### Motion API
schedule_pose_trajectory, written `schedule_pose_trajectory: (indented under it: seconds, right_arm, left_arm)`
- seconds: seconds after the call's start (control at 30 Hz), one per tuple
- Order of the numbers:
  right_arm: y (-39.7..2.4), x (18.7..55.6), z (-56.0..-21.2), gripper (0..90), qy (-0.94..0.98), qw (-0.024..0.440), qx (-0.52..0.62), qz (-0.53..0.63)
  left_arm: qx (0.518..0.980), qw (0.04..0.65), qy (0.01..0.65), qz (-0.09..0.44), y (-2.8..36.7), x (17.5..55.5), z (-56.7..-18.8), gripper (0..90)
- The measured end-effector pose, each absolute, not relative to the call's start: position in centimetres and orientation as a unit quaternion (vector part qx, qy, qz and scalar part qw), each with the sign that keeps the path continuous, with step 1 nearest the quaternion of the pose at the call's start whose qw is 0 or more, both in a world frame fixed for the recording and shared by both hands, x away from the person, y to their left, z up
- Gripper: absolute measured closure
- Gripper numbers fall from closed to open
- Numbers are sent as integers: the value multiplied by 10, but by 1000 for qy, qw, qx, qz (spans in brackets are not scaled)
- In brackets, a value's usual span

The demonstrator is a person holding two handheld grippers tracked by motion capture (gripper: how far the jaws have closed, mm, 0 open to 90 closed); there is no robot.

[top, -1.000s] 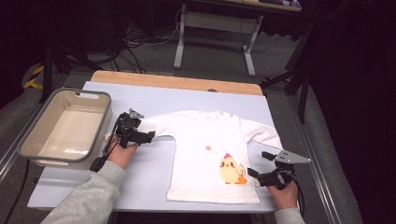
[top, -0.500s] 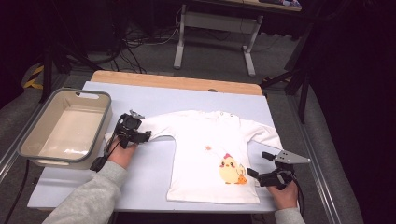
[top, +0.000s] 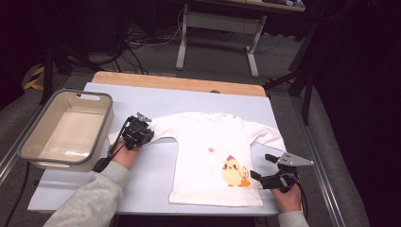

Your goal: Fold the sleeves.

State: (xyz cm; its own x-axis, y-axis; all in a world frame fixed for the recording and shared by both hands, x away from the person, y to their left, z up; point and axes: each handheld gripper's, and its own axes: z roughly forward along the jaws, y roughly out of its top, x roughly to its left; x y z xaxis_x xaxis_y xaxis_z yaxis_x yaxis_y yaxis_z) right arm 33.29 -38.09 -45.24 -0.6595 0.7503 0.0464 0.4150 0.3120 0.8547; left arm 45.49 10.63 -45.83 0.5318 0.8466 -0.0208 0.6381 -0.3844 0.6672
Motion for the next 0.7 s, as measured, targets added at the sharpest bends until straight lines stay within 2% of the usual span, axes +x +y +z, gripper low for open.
schedule_pose_trajectory:
  seconds: [0.07, 0.13, 0.7]
  right_arm:
    - [-381, 333, -452, 5, 789, 184, 369, 455]
    - [-381, 333, -452, 5, 788, 184, 369, 457]
    - [-381, 332, -453, 5, 787, 184, 370, 457]
  left_arm:
    - [817, 312, 457, 164, 106, 456, -457, 866]
    - [817, 310, 460, 158, 106, 458, -456, 879]
    - [794, 345, 464, 188, 115, 459, -429, 888]
